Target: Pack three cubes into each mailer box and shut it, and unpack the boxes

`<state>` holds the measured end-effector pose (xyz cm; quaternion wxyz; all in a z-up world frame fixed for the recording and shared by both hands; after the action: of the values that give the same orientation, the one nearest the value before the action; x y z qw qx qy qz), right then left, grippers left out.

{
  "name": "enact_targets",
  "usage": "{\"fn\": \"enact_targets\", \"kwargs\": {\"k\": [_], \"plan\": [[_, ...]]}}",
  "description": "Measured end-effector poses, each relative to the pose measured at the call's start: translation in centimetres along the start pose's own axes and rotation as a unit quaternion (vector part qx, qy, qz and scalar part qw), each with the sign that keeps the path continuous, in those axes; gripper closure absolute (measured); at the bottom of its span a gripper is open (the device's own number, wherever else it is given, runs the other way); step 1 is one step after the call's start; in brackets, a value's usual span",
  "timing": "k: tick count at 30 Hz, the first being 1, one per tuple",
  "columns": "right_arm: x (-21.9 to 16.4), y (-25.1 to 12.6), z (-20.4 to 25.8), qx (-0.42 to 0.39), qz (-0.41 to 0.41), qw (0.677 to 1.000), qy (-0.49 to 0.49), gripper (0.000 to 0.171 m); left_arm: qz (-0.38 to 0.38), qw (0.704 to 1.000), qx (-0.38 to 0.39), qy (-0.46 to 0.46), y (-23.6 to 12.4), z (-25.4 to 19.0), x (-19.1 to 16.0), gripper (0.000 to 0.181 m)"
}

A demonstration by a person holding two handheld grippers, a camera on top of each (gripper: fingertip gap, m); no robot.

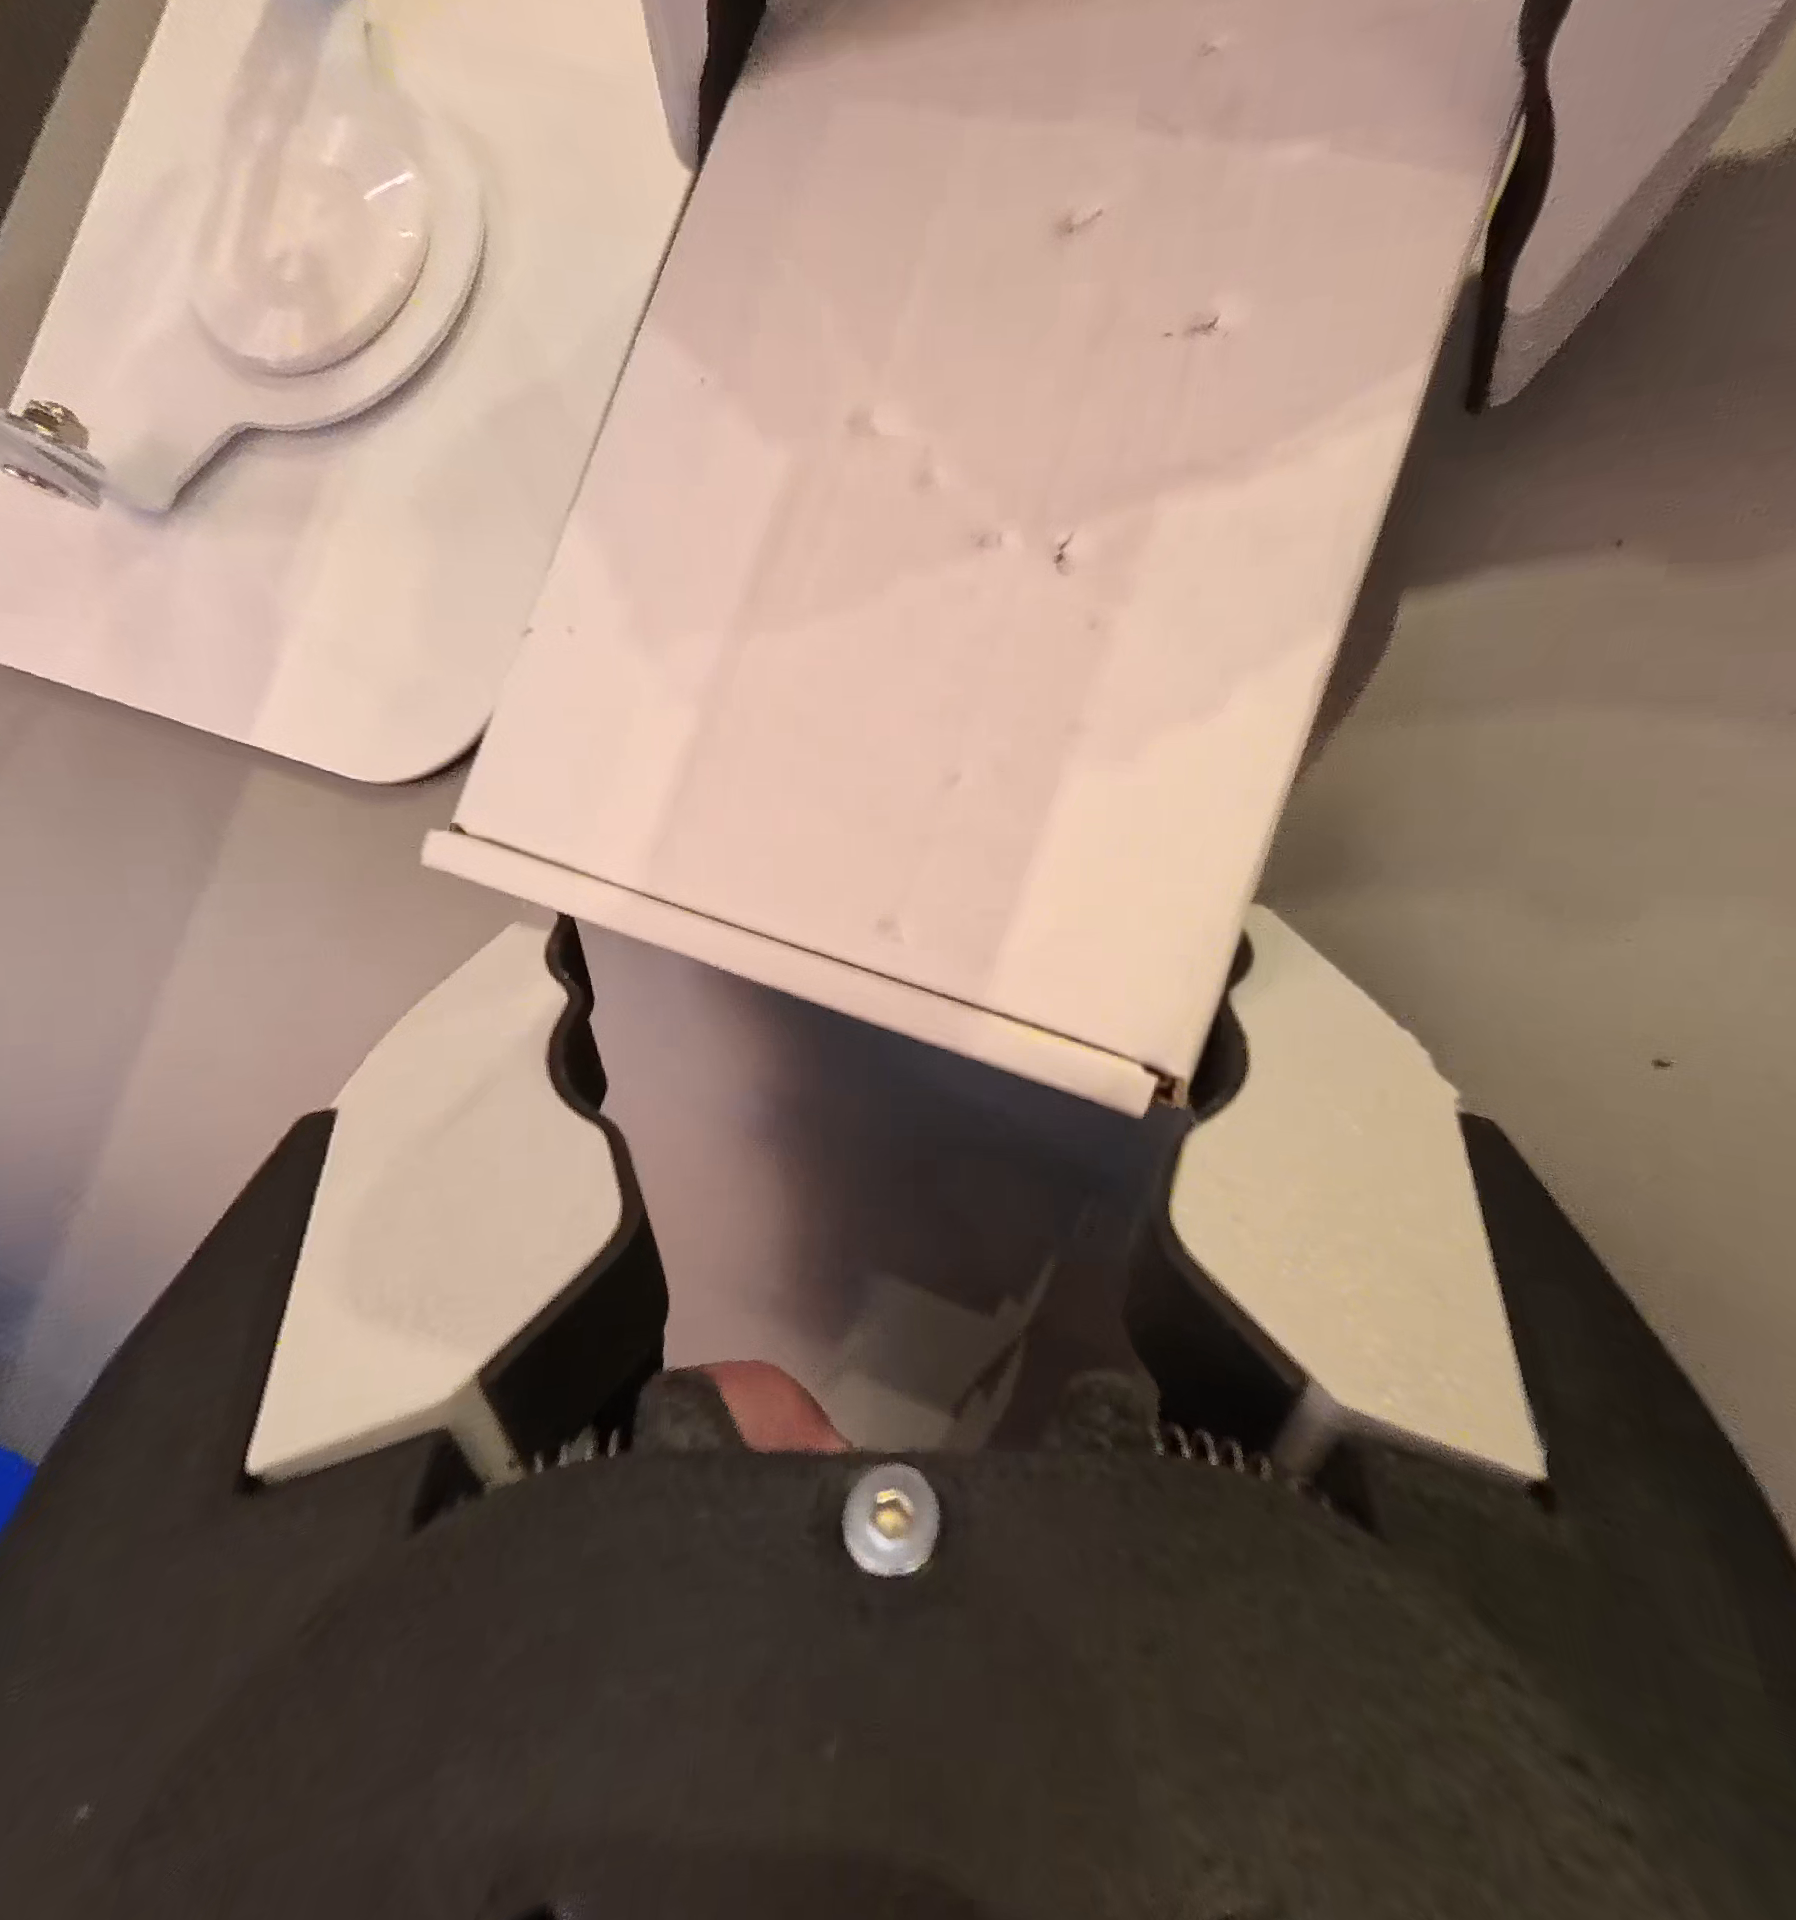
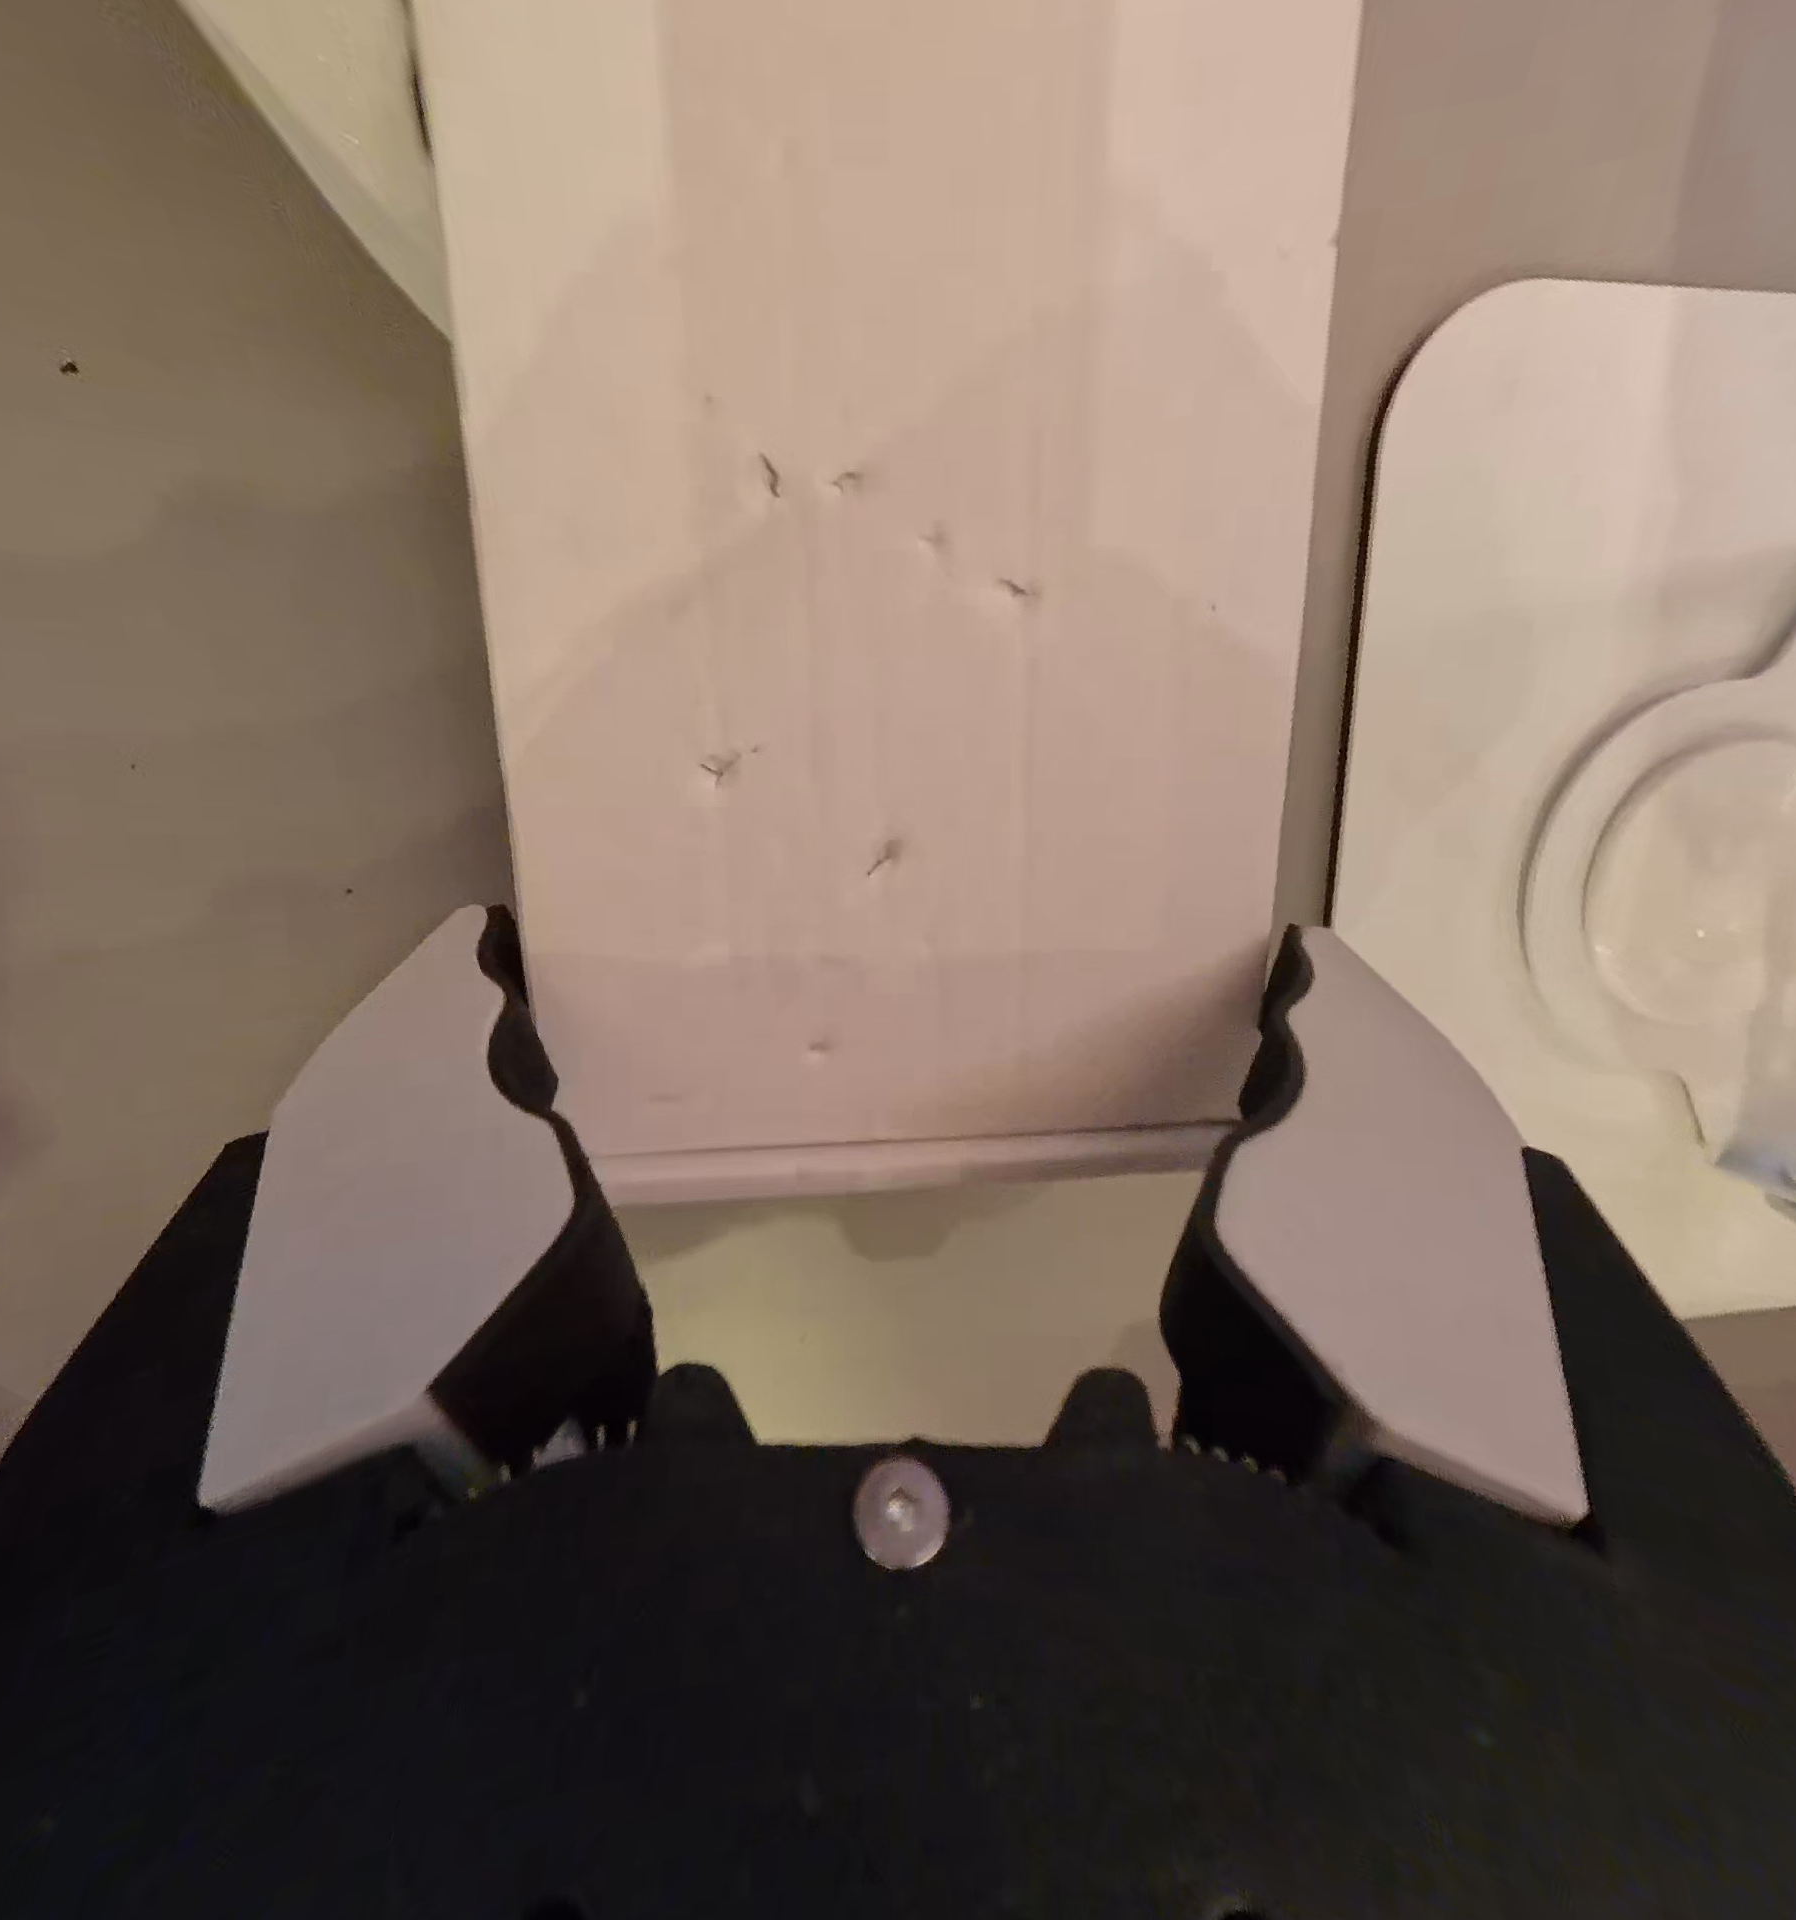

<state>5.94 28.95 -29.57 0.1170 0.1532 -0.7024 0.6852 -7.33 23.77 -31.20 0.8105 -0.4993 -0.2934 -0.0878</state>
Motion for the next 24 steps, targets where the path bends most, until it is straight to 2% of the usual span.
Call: {"fn": "enact_targets", "kwargs": {"k": [6, 11, 14, 19, 22, 24], "plan": [[-0.3, -0.3, 0.3, 0.016, 0.012, 1.000, 0.003, 0.043, -0.013, 1.000, -0.007, -0.007, -0.1, -0.5, 0.3, 0.072], [-2.3, -1.4, 2.2, 0.020, 0.034, 0.999, 0.021, 0.042, -0.015, 0.999, -0.039, 0.004, -0.2, -2.7, 1.9, 0.072], [-3.3, -2.9, 3.2, 0.036, 0.002, 0.997, 0.071, 0.042, -0.009, 0.999, -0.041, 0.008, -0.6, -2.9, 2.1, 0.075], [-6.3, -5.0, 3.1, 0.047, -0.047, 0.976, 0.208, 0.048, -0.056, 0.991, -0.080, -0.093, -2.1, -2.2, 2.2, 0.082], [-7.2, -4.4, 3.7, 0.054, -0.052, 0.958, 0.278, 0.060, -0.074, 0.983, -0.104, -0.135, -1.8, -2.7, 2.6, 0.092], [-6.7, -3.9, 4.5, 0.067, -0.066, 0.950, 0.299, 0.074, -0.073, 0.979, -0.120, -0.145, -1.2, -3.3, 2.9, 0.100]]}}
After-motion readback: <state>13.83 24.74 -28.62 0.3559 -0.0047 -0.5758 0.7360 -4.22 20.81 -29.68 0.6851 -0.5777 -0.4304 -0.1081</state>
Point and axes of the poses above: each gripper's, where its closed fingertips meet, y out along the fingers, x out of its top, z = x × y across the jaws, the point moved 5 cm from there along -y, back along the fingers, and after that the axes turned 14 degrees about y, right-handed, at the moved point
